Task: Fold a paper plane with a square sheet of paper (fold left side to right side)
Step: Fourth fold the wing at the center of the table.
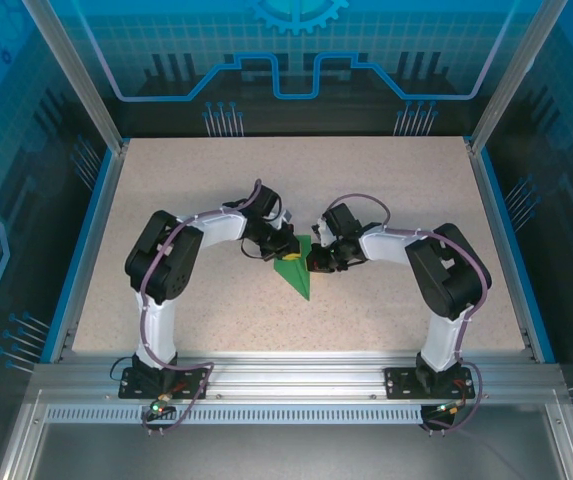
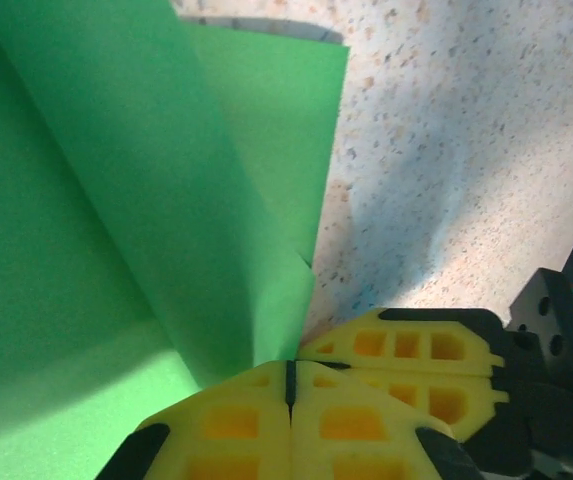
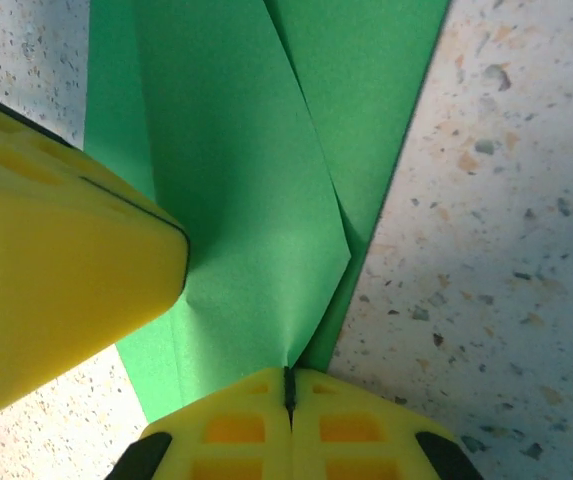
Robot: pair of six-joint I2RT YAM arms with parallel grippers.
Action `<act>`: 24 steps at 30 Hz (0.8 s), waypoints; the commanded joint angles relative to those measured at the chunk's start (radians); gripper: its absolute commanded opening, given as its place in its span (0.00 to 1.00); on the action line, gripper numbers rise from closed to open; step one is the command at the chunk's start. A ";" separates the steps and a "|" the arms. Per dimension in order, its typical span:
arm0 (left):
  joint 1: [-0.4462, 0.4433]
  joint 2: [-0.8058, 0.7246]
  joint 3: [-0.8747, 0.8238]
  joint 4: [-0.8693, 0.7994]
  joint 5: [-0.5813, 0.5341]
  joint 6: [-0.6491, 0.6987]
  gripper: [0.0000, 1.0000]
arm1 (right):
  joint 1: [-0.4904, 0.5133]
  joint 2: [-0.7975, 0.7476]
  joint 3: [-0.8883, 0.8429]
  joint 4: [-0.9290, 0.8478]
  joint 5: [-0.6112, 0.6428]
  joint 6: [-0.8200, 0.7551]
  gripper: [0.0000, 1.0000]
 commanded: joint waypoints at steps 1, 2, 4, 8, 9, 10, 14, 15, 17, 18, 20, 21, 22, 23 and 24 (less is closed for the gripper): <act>-0.006 0.025 0.013 -0.039 -0.009 0.038 0.00 | 0.003 0.046 -0.006 -0.108 0.097 -0.022 0.03; -0.005 0.026 0.010 -0.039 -0.011 0.040 0.00 | 0.003 0.047 -0.005 -0.111 0.099 -0.023 0.03; -0.004 0.030 0.002 -0.039 -0.015 0.045 0.00 | 0.003 0.047 -0.005 -0.119 0.103 -0.025 0.03; -0.005 0.033 -0.012 -0.034 -0.019 0.050 0.00 | 0.003 0.052 -0.002 -0.127 0.109 -0.028 0.03; -0.005 0.033 -0.016 -0.033 -0.019 0.050 0.00 | 0.004 0.053 -0.002 -0.127 0.109 -0.028 0.03; -0.005 0.033 -0.021 -0.032 -0.019 0.050 0.00 | 0.004 0.053 -0.002 -0.130 0.111 -0.028 0.03; -0.005 0.034 -0.034 -0.032 -0.024 0.053 0.00 | 0.003 0.054 0.000 -0.131 0.113 -0.028 0.03; -0.004 0.034 -0.038 -0.033 -0.024 0.054 0.00 | 0.003 0.052 0.000 -0.131 0.112 -0.028 0.03; -0.005 0.033 -0.043 -0.032 -0.027 0.054 0.00 | 0.003 0.051 0.002 -0.132 0.113 -0.029 0.03; -0.004 0.034 -0.047 -0.031 -0.027 0.054 0.00 | 0.004 0.050 0.004 -0.132 0.110 -0.030 0.03; -0.004 0.034 -0.054 -0.026 -0.028 0.054 0.00 | 0.003 0.049 0.003 -0.127 0.105 -0.030 0.03; -0.004 0.034 -0.057 -0.025 -0.028 0.054 0.00 | 0.003 0.046 0.002 -0.120 0.098 -0.031 0.03; -0.004 0.034 -0.061 -0.022 -0.030 0.053 0.00 | 0.003 0.043 0.002 -0.113 0.092 -0.031 0.03; -0.004 0.034 -0.064 -0.020 -0.030 0.053 0.00 | 0.003 0.037 -0.001 -0.106 0.086 -0.030 0.04; -0.004 0.034 -0.070 -0.019 -0.032 0.052 0.00 | 0.002 0.029 -0.001 -0.097 0.079 -0.030 0.04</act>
